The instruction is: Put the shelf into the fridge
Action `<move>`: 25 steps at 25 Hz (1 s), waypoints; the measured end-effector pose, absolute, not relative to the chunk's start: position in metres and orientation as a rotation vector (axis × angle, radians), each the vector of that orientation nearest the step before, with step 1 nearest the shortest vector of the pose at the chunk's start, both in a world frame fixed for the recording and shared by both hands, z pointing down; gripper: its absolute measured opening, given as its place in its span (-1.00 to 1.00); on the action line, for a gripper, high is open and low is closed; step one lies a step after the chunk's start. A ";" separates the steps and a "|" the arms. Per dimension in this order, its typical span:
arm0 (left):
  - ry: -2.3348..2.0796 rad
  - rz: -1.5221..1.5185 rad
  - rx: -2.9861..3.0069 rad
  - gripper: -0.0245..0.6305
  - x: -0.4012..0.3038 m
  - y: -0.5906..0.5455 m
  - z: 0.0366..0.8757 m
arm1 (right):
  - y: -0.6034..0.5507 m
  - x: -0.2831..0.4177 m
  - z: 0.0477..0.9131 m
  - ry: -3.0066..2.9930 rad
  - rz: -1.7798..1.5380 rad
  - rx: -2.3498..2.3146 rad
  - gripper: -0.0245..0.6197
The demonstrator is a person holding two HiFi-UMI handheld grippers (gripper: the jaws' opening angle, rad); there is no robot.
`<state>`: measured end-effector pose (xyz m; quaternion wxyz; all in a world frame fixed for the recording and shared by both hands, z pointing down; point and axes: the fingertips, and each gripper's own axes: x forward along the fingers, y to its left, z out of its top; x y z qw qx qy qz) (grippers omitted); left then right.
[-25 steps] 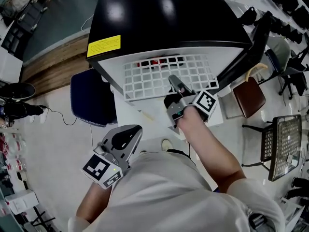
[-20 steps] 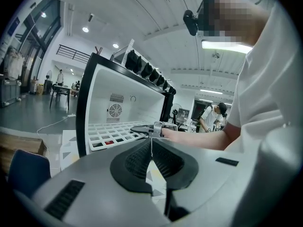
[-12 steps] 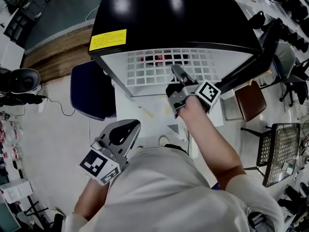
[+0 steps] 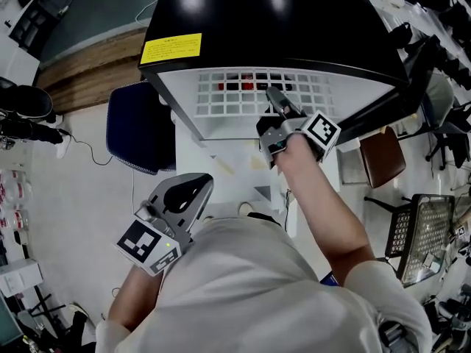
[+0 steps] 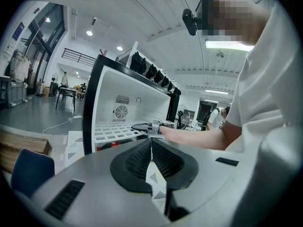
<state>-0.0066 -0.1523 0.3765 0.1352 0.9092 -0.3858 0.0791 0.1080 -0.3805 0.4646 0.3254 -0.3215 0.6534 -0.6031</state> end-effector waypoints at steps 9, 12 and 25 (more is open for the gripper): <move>-1.120 0.237 2.625 -0.85 -0.008 -0.167 0.365 | -0.413 0.105 0.459 1.719 -1.583 -0.863 -0.81; -1.131 0.238 2.619 -0.86 -0.012 -0.167 0.366 | -0.421 0.104 0.458 1.721 -1.580 -0.866 -0.80; -1.136 0.240 2.602 -0.86 -0.030 -0.156 0.370 | -0.427 0.105 0.456 1.805 -1.483 -0.889 -0.73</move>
